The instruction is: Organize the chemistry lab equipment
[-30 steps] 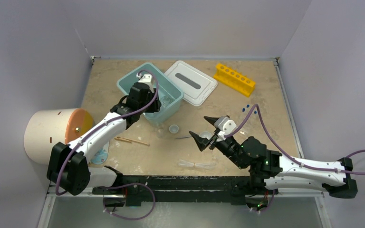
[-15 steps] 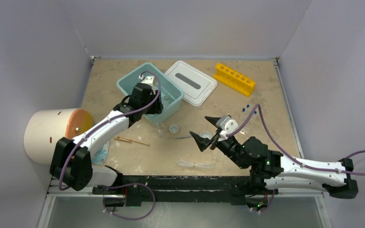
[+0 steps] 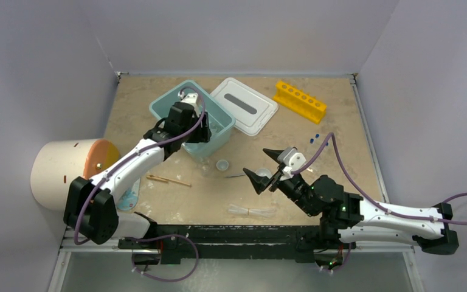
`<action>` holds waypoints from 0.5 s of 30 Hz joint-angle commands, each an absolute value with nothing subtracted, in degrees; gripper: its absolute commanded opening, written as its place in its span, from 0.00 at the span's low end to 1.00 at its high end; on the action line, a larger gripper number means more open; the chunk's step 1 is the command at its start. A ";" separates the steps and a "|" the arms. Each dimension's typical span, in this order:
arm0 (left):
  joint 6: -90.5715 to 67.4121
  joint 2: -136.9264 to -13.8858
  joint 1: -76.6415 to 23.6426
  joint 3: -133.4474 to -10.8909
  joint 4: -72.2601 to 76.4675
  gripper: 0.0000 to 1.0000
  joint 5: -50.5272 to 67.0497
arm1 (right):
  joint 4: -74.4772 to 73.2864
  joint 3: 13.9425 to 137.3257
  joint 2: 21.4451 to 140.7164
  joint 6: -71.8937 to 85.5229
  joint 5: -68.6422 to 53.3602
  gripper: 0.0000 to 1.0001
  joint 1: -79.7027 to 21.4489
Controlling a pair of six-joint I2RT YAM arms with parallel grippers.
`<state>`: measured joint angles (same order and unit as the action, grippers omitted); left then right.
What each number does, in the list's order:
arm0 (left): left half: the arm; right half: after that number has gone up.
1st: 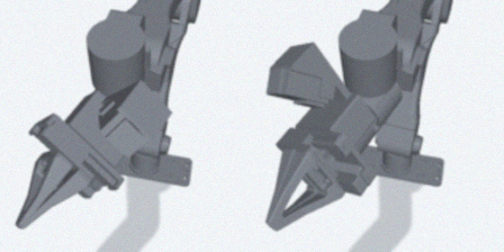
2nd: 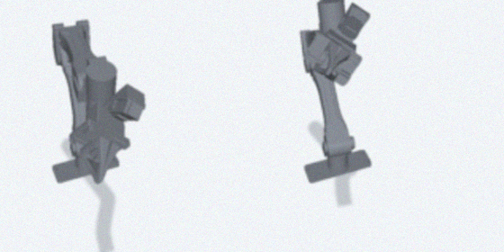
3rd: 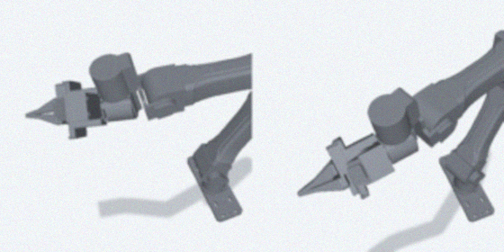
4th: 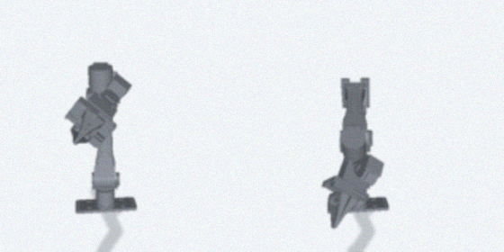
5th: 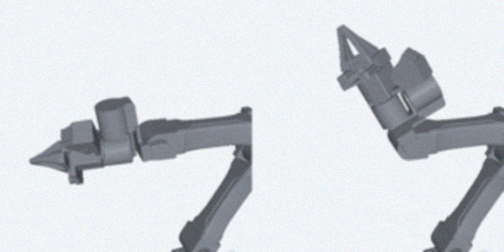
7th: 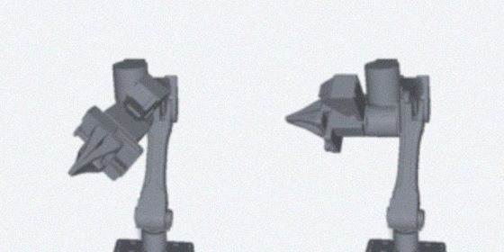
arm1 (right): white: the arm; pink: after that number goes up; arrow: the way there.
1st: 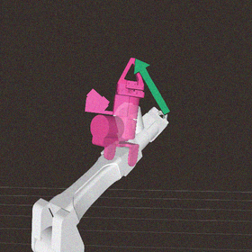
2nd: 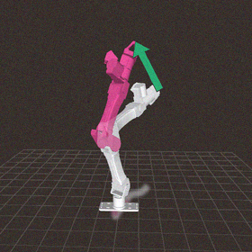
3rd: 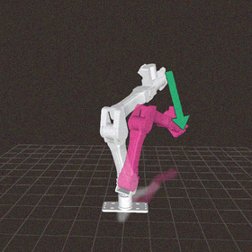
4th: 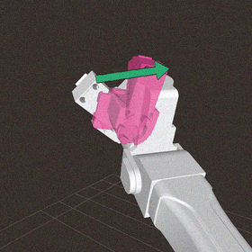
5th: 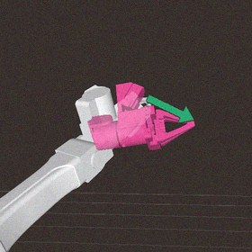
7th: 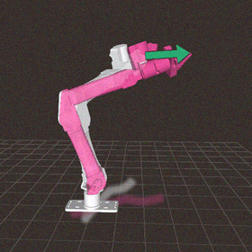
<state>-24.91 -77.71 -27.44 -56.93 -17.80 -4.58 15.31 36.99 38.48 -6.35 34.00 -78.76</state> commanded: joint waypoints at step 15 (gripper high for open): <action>-19.56 -68.10 -27.60 -71.49 -31.81 0.60 -2.67 | 9.06 40.60 43.14 10.84 44.12 0.94 -78.67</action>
